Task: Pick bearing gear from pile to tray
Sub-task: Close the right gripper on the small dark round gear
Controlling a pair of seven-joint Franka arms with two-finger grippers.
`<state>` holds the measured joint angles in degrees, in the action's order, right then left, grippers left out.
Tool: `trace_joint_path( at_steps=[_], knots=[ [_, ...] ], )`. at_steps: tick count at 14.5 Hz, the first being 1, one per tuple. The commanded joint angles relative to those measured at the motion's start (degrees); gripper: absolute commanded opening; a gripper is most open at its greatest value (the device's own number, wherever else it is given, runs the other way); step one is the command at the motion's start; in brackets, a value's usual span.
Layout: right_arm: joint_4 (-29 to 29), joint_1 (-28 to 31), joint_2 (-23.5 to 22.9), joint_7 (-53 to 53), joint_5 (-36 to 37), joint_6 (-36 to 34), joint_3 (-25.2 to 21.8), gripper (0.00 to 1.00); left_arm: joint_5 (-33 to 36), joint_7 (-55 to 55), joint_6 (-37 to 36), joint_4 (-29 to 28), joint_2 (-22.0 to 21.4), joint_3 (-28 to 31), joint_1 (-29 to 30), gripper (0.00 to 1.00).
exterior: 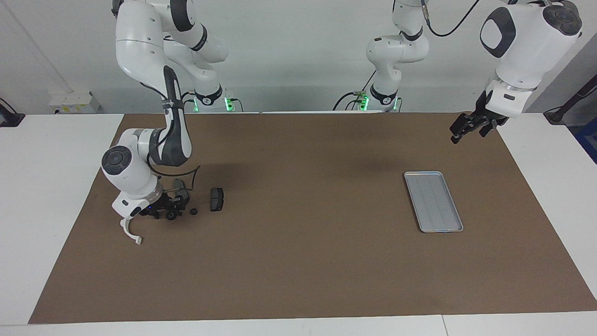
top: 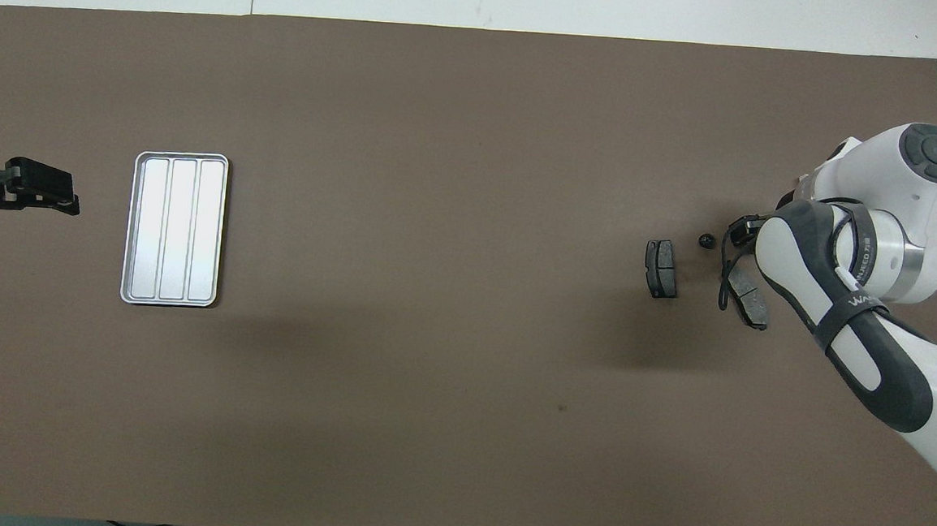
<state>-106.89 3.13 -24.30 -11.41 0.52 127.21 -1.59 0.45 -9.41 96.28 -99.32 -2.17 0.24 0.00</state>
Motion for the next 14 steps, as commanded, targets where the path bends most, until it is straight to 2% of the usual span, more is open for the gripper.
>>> trace_joint_path(
  at_steps=[1,4,5,6,10,14],
  knots=[
    [-2.09,0.65,1.71,-0.81,-0.34,1.29,0.53,0.42,-0.62,0.27,0.49,-0.87,-1.09,0.64,-0.7,1.0],
    [-1.92,0.21,1.71,-0.46,-0.34,1.11,0.53,0.11,-0.62,0.27,0.49,-0.87,-1.09,0.72,-0.7,1.0],
    [-1.83,0.12,1.71,-0.11,-0.34,1.11,0.53,0.03,-0.62,0.27,0.49,-0.87,-1.09,0.64,-0.7,1.0],
    [-1.83,0.03,1.8,0.16,-0.34,1.03,0.53,0.0,-0.62,0.27,0.49,-0.87,-1.09,0.64,-0.7,1.0],
    [-0.86,-0.49,2.76,1.03,-0.25,-0.38,0.62,0.0,-0.62,0.27,0.49,-0.87,-1.09,0.64,-0.7,1.0],
    [3.43,-4.18,6.27,6.83,-0.25,-7.92,0.71,0.0,-0.62,0.27,0.49,-0.87,-1.09,0.64,-0.7,1.0]
  ],
)
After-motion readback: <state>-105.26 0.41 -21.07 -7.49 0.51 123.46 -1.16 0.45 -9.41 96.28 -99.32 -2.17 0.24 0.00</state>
